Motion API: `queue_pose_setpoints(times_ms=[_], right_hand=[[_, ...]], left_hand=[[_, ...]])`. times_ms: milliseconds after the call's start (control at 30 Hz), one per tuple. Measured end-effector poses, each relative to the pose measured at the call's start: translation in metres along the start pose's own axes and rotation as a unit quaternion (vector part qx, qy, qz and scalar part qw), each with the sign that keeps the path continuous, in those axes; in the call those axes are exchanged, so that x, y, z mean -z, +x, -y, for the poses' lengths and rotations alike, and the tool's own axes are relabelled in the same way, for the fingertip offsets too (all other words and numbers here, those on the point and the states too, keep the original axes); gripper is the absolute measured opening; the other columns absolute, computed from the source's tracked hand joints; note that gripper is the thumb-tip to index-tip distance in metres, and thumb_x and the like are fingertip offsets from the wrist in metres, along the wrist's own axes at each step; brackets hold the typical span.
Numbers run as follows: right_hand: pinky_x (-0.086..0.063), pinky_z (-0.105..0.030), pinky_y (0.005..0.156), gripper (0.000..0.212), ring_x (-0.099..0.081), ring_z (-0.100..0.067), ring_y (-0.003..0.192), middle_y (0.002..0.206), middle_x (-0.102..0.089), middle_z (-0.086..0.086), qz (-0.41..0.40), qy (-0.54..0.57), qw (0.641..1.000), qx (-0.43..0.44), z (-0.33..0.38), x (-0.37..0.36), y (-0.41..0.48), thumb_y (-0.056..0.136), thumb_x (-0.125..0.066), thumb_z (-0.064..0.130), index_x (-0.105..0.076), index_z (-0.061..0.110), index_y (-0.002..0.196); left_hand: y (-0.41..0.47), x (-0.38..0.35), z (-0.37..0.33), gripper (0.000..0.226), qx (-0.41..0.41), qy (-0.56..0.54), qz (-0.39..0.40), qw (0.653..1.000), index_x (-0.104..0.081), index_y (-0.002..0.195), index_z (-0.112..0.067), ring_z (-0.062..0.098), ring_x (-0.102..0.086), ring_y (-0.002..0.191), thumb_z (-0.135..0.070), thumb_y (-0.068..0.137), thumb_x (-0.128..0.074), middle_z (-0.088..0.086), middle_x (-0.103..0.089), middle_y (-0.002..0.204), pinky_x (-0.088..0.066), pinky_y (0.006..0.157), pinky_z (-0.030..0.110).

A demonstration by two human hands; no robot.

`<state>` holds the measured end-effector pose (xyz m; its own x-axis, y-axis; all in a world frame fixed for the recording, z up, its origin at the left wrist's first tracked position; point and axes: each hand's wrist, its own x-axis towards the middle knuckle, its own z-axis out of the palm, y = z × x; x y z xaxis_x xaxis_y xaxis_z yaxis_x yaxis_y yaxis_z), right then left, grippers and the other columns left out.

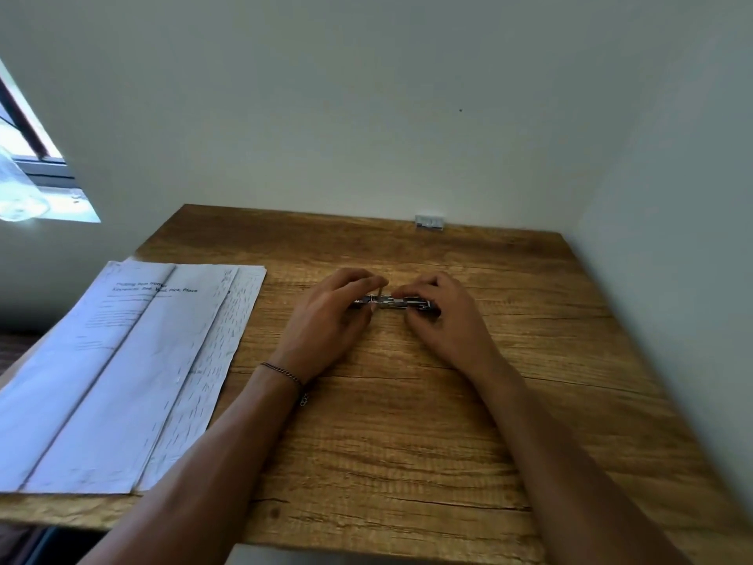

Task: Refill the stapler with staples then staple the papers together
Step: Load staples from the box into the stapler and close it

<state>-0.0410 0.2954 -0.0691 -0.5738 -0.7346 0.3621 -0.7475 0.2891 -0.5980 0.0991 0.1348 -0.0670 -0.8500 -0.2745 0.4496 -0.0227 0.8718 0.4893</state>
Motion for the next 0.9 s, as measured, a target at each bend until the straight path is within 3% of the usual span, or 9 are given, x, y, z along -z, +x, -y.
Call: queue_pose_setpoints(times_ms=[200, 367, 533, 767, 900], right_hand=[[-0.044, -0.028, 0.092, 0.031, -0.050, -0.014, 0.113, 0.116, -0.058, 0.004, 0.015, -0.030, 0.999, 0.000, 0.0016, -0.0015, -0.0007, 0.091, -0.068, 0.023, -0.073, 0.025, 0.122], [-0.050, -0.028, 0.092, 0.024, -0.055, -0.013, 0.109, 0.114, -0.059, 0.005, -0.012, -0.024, 1.000, -0.016, 0.0029, -0.0006, 0.0002, 0.091, -0.070, 0.022, -0.075, 0.024, 0.114], [-0.046, -0.014, 0.080, 0.015, -0.055, -0.007, 0.099, 0.110, -0.058, 0.007, -0.031, -0.017, 0.999, -0.034, 0.0000, -0.0024, 0.0011, 0.090, -0.072, 0.022, -0.074, 0.026, 0.105], [-0.041, -0.008, 0.072, 0.014, -0.055, 0.003, 0.089, 0.105, -0.056, 0.012, -0.049, -0.006, 0.997, -0.051, -0.0038, -0.0028, 0.0024, 0.088, -0.073, 0.025, -0.072, 0.028, 0.101], [-0.041, -0.008, 0.071, 0.015, -0.055, -0.001, 0.089, 0.103, -0.056, 0.011, -0.055, -0.029, 0.997, -0.046, -0.0048, -0.0050, 0.0021, 0.087, -0.074, 0.029, -0.076, 0.027, 0.101]], left_hand=[[0.0006, -0.0001, 0.0005, 0.036, 0.009, -0.012, -0.007, 1.000, -0.061, 0.136, -0.027, 0.008, -0.058, 0.118, -0.024, 0.100, -0.061, -0.008, -0.058, 0.137, -0.053, 0.099, 0.039], [0.0011, -0.0001, 0.0014, 0.036, 0.018, -0.012, -0.013, 1.000, -0.062, 0.135, -0.027, 0.010, -0.058, 0.117, -0.023, 0.099, -0.062, -0.008, -0.060, 0.134, -0.053, 0.100, 0.040], [0.0013, -0.0004, 0.0015, 0.036, 0.019, -0.006, -0.011, 1.000, -0.061, 0.135, -0.028, 0.011, -0.058, 0.118, -0.022, 0.099, -0.062, -0.007, -0.061, 0.133, -0.052, 0.100, 0.040], [0.0013, -0.0028, 0.0030, 0.037, 0.016, 0.007, -0.016, 1.000, -0.062, 0.134, -0.029, 0.008, -0.057, 0.117, -0.023, 0.098, -0.062, -0.008, -0.063, 0.131, -0.047, 0.097, 0.027], [0.0017, -0.0029, 0.0041, 0.038, 0.017, 0.011, -0.012, 1.000, -0.061, 0.135, -0.028, 0.009, -0.057, 0.118, -0.023, 0.098, -0.062, -0.007, -0.063, 0.131, -0.043, 0.096, 0.024]])
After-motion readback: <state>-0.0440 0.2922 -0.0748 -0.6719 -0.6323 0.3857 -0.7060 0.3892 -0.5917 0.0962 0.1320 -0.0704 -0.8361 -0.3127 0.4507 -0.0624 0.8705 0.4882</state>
